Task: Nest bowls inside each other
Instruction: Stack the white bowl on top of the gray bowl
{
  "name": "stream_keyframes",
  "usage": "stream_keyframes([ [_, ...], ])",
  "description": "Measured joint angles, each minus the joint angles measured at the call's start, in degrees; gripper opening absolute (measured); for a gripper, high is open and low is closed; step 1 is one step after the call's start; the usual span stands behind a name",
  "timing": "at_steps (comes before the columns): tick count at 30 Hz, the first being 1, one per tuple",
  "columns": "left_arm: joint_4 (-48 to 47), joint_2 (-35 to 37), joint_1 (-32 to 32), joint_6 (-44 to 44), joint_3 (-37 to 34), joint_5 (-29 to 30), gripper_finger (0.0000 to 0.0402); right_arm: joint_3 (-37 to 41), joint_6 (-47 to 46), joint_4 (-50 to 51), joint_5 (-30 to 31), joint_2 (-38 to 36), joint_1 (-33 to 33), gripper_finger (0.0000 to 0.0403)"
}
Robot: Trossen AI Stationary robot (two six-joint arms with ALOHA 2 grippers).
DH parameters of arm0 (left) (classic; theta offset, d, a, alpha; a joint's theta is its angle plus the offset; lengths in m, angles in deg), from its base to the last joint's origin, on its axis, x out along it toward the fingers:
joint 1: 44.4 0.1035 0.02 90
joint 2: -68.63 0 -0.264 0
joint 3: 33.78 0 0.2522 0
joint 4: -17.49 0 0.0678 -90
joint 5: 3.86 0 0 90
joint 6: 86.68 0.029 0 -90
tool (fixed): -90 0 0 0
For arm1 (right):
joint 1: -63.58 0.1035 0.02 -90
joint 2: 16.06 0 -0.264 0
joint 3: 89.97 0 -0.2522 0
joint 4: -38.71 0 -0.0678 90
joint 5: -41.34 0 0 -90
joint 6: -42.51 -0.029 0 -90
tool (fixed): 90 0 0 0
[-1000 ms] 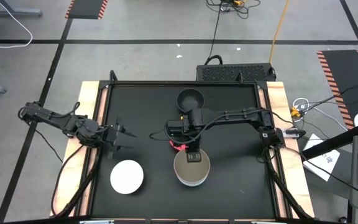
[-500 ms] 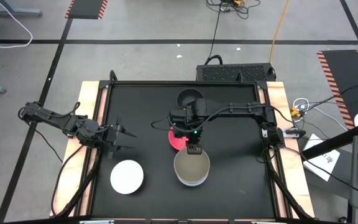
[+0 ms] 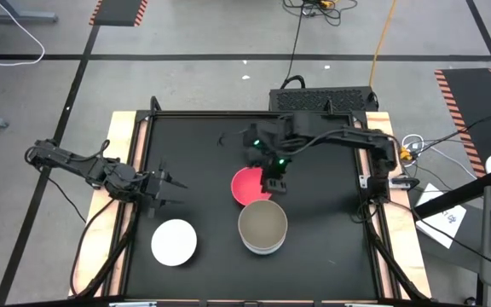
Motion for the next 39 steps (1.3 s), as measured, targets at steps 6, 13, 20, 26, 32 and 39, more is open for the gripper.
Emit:
stream_keyframes([
  [6,0.0,0.0,0.0,0.0,0.0,0.0,0.0218,0.0,-3.7,-3.0,9.3,-8.3,0.3,0.0137],
  [13,0.0,0.0,0.0,0.0,0.0,0.0,0.0218,0.0,-0.8,-5.9,26.6,-19.5,4.5,0.0137],
  [20,0.0,0.0,0.0,0.0,0.0,0.1,0.0218,20.3,7.7,-23.4,23.8,-28.8,5.3,0.0137],
  [26,0.1,0.0,0.0,0.0,0.0,0.4,0.0218,45.0,13.1,-47.1,13.7,-35.6,-1.7,0.0137],
  [32,-0.2,0.0,0.0,-0.9,0.0,1.0,0.0218,57.7,13.7,-58.8,12.8,-40.7,-13.4,0.0137],
  [39,-0.5,0.0,0.0,-2.0,0.0,1.1,0.0218,62.2,14.6,-58.0,10.1,-49.7,-20.7,0.0137],
])
